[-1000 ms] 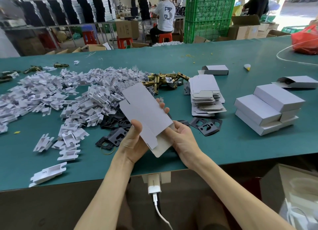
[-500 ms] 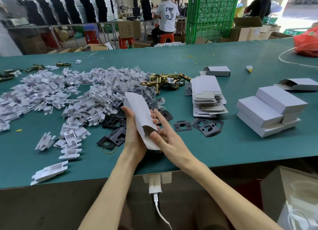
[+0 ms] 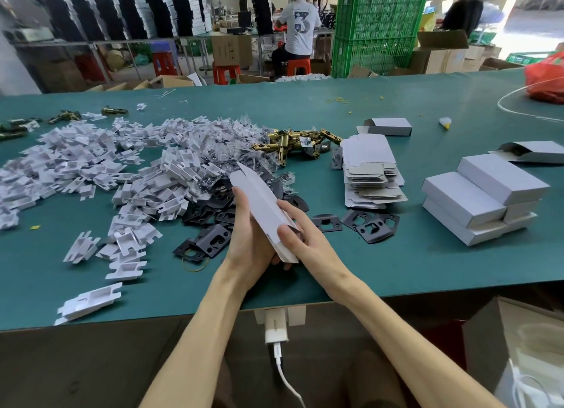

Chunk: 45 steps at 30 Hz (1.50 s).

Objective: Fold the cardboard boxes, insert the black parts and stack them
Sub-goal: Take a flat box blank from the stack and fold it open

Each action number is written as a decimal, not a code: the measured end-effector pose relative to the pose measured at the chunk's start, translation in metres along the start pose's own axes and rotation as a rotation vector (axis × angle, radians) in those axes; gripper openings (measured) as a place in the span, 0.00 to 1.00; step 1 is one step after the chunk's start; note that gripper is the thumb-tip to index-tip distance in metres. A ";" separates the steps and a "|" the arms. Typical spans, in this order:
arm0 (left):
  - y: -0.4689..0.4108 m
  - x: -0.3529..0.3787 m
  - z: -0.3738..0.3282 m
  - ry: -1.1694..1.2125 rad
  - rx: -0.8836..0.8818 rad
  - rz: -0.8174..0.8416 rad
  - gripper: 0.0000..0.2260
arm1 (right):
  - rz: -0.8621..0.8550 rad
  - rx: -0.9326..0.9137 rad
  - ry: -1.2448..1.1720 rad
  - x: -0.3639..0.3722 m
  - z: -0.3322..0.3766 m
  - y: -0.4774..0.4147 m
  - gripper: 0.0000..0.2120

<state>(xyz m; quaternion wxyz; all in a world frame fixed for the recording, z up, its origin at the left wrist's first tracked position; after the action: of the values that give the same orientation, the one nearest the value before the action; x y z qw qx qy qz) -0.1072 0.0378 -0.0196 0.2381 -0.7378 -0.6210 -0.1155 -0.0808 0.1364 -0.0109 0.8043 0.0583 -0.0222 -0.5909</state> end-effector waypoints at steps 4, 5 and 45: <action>0.001 0.001 -0.005 0.086 -0.018 0.021 0.39 | 0.001 0.023 -0.100 -0.006 -0.002 -0.001 0.30; 0.002 0.002 -0.006 0.106 -0.021 0.028 0.38 | 0.015 0.033 -0.140 -0.007 -0.003 -0.001 0.28; -0.009 -0.013 0.011 -0.254 0.105 -0.084 0.14 | -0.078 0.232 -0.587 -0.024 -0.013 0.005 0.22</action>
<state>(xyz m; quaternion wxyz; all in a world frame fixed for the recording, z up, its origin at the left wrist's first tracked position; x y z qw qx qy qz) -0.1196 0.0331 -0.0331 0.1908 -0.7064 -0.6816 0.0013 -0.0820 0.1619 -0.0229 0.7282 -0.0224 -0.3185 -0.6064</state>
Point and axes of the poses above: each hand's wrist, its own y-axis away from the middle knuckle, its own x-axis out of the palm, z = x × y, the point moved 7 cm from there along -y, towards the middle knuckle, and after that the axes turned 14 degrees about x, right-handed, at the moved point
